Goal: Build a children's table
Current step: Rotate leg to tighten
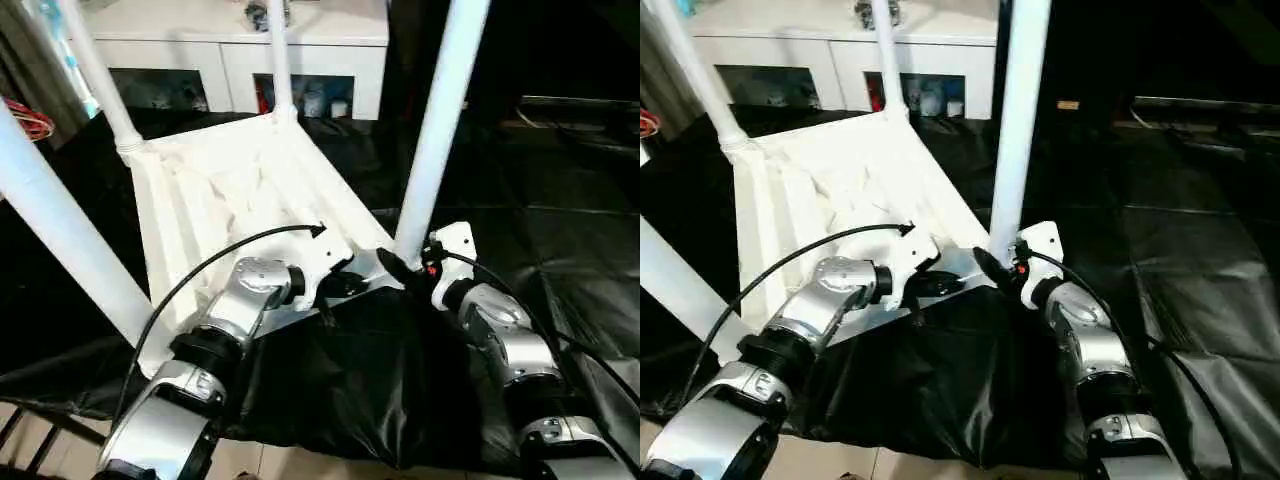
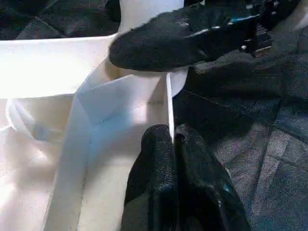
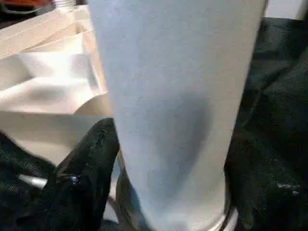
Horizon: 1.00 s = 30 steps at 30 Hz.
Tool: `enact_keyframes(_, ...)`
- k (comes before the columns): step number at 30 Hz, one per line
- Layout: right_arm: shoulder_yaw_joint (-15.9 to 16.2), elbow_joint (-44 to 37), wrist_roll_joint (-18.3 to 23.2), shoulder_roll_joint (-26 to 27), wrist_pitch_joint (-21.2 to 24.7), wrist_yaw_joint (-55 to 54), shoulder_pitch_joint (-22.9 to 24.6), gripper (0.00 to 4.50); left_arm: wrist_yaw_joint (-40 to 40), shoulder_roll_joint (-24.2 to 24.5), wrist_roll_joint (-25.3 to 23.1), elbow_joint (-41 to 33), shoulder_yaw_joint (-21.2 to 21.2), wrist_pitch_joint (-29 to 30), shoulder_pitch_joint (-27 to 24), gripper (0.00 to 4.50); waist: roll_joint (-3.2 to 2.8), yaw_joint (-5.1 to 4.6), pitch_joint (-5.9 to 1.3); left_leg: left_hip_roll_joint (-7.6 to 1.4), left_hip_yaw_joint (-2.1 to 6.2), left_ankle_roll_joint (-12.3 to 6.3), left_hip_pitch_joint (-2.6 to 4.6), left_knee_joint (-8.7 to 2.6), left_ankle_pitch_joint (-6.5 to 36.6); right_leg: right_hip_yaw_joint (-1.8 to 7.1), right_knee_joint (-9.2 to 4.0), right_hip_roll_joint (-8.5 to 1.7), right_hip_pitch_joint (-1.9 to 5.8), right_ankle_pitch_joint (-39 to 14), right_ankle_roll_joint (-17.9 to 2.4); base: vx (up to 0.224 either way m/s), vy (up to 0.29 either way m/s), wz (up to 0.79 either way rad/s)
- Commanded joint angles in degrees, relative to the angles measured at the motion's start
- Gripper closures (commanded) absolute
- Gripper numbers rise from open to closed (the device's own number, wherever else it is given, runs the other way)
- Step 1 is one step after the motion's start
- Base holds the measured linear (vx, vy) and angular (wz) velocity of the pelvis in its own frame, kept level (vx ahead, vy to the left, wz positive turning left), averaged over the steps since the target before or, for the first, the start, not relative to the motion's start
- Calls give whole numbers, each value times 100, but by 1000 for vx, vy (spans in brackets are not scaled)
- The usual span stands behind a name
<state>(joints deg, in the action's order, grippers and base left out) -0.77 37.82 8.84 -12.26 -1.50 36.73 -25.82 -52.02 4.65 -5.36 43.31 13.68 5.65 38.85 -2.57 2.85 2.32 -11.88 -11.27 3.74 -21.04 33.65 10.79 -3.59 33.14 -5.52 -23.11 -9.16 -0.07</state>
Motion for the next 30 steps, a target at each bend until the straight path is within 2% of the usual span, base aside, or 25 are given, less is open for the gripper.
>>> enact_keyframes(1, 315, -100, -47, 88, 53, 300, 141, 86, -114, -320, 233, -267, 105, -322, 37, 450, 115, -6, -357, -101, 41, -545, 28, -376, 1062, 161, -344, -240, 288, -1189, -1389, 0, 0, 0)
enact_keyframes(2, 183, -319, 18, -247, -56, 560, 291, 86, -138, -273, 200, -323, 139, -347, -22, 450, 152, 35, -364, -115, 43, -564, 43, -372, 1004, 164, -339, -242, 300, -1172, -1361, 0, 0, 0)
enact_keyframes(3, 133, -380, 46, -350, -89, 631, 334, 86, -149, -258, 190, -340, 150, -357, -40, 450, 134, 75, -371, -117, 27, -619, 60, -353, 945, 174, -325, -239, 277, -1052, -1396, 0, 0, 0)
enact_keyframes(4, 36, -465, 140, -463, -74, 729, 382, 86, -148, -239, 171, -364, 165, -360, -64, 450, 161, 80, -366, -116, 23, -648, 48, -353, 923, 175, -324, -238, 281, -1020, -1403, 0, 0, 0)
enact_keyframes(6, -109, -639, 322, -637, -5, 942, 471, 86, -142, -207, 131, -391, 190, -386, -95, 450, 177, 112, -365, -116, 20, -719, 31, -350, 883, 173, -316, -249, 294, -1038, -1406, 0, 0, 0)
enact_keyframes(8, -210, -802, 467, -809, 93, 1153, 572, 86, -173, -186, 135, -431, 196, -395, -131, 450, 178, 146, -358, -119, 24, -759, 30, -347, 909, 168, -329, -247, 293, -1121, -1345, 0, 0, 0)
enact_keyframes(10, -343, -1190, 694, -1202, 233, 1617, 836, 86, -186, -150, 174, -537, 185, -371, -201, 450, 194, 181, -354, -121, 24, -763, 32, -347, 945, 165, -345, -249, 304, -1252, -1274, 0, 0, 0)
enact_keyframes(11, -344, -1226, 706, -1232, 250, 1648, 861, 86, -192, -149, 192, -553, 179, -359, -210, 450, 199, 196, -348, -123, 30, -769, 15, -348, 919, 168, -340, -254, 301, -1287, -1244, 0, 0, 0)
enact_keyframes(15, -320, -1687, 838, -1666, 505, 2111, 1213, 86, -313, -83, 383, -826, 115, -190, -337, 450, 223, 211, -352, -113, 28, -777, 18, -343, 922, 158, -357, -247, 293, -1467, -1171, 0, 0, 0)
enact_keyframes(16, -315, -1708, 840, -1693, 518, 2141, 1236, 84, -315, -73, 385, -849, 117, -184, -349, 423, 224, 212, -349, -119, 32, -787, 8, -343, 900, 157, -356, -253, 288, -1473, -1166, 0, 0, 0)
enact_keyframes(18, -276, -1901, 880, -1785, 644, 2246, 1353, 84, -302, -47, 410, -970, 91, -150, -417, 407, 239, 218, -358, -105, 28, -796, -6, -331, 820, 152, -342, -251, 298, -1420, -1192, 0, 0, 0)
enact_keyframes(19, -236, -2025, 925, -1845, 747, 2337, 1426, 84, -334, -22, 467, -1097, 56, -75, -472, 387, 226, 231, -365, -131, 36, -817, -4, -334, 754, 155, -320, -254, 293, -1279, -1255, 0, 0, 0)
enact_keyframes(21, -102, -2358, 1057, -1989, 1049, 2604, 1613, 84, -349, 80, 626, -1529, -91, 232, -633, 382, 212, 235, -366, -153, 38, -865, 1, -326, 695, 148, -288, -228, 281, -1017, -1354, 0, 0, 0)
enact_keyframes(23, -45, -2482, 1097, -2024, 1147, 2687, 1672, 84, -353, 142, 688, -1722, -160, 391, -694, 368, 225, 227, -344, -154, 34, -888, -18, -333, 731, 149, -299, -233, 280, -1048, -1355, 0, 0, 0)
enact_keyframes(24, 1, -2622, 1161, -2025, 1272, 2737, 1712, 84, -380, 228, 779, -1978, -254, 585, -770, 368, 210, 226, -342, -152, 30, -870, -1, -332, 785, 150, -308, -237, 270, -1135, -1339, 0, 0, 0)
enact_keyframes(25, 18, -2661, 1170, -2008, 1295, 2738, 1713, 84, -393, 264, 832, -2095, -300, 687, -803, 368, 224, 215, -333, -144, 30, -825, -7, -342, 854, 149, -328, -243, 275, -1312, -1305, 0, 0, 0)
enact_keyframes(26, 75, -2725, 1195, -1947, 1361, 2746, 1694, 84, -477, 370, 986, -2414, -401, 947, -905, 355, 202, 204, -323, -148, 35, -727, 6, -357, 961, 149, -340, -249, 270, -1512, -1271, 0, 0, 0)
enact_keyframes(27, 75, -2725, 1195, -1947, 1361, 2746, 1694, 84, -477, 370, 986, -2414, -401, 947, -905, 346, 207, 194, -317, -149, 42, -704, 0, -366, 990, 150, -357, -253, 269, -1601, -1241, 0, 0, 0)
enact_keyframes(28, 151, -2749, 1132, -1844, 1350, 2711, 1640, 84, -588, 522, 1225, -2810, -481, 1248, -1047, 340, 180, 183, -309, -143, 39, -622, 22, -372, 1098, 151, -372, -238, 244, -1778, -1179, 0, 0, 0)
enact_keyframes(30, 167, -2746, 1106, -1818, 1337, 2689, 1623, 84, -612, 560, 1287, -2905, -491, 1321, -1082, 331, 181, 172, -312, -146, 44, -546, 28, -380, 1115, 157, -372, -232, 233, -1808, -1150, 0, 0, 0)
